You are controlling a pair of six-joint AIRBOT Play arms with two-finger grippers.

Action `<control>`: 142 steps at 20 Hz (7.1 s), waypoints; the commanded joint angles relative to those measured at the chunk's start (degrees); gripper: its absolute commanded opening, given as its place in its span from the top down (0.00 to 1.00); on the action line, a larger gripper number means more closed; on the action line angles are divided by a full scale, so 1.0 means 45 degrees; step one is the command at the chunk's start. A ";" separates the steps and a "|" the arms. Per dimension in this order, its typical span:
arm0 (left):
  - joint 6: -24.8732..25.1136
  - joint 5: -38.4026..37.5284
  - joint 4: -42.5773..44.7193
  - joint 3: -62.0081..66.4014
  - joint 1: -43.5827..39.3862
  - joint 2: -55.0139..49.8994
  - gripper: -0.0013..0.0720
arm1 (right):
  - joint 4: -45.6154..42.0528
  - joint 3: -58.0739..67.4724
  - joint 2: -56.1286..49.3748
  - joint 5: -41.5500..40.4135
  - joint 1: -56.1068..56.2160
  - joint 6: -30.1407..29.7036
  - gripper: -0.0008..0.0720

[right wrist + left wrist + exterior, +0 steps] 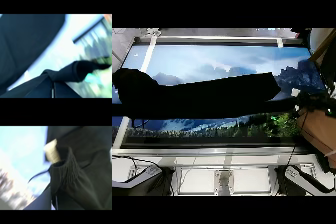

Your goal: Fold the clothes and pants, and hang the long-sleeved shirts on hangers.

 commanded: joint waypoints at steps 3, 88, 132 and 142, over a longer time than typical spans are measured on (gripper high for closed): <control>-0.1719 0.4920 -0.0053 0.0544 -0.3079 -0.0418 0.96 | 0.0457 0.3619 -0.3900 -0.2613 0.2744 0.1632 0.98; 0.0393 -0.1452 0.0325 0.7859 -1.1448 -0.5027 0.96 | 0.0787 1.4421 -1.2420 0.1447 0.9398 0.2098 0.31; -0.0622 0.2229 0.1059 0.2045 -1.9258 -0.3478 0.96 | -0.2866 1.3527 -0.5770 0.7198 0.5217 0.3531 0.98; -0.0612 0.5464 -0.0413 0.2055 -1.9545 -0.5610 0.96 | -0.4585 1.3532 -0.8952 0.5561 1.1254 0.4881 0.98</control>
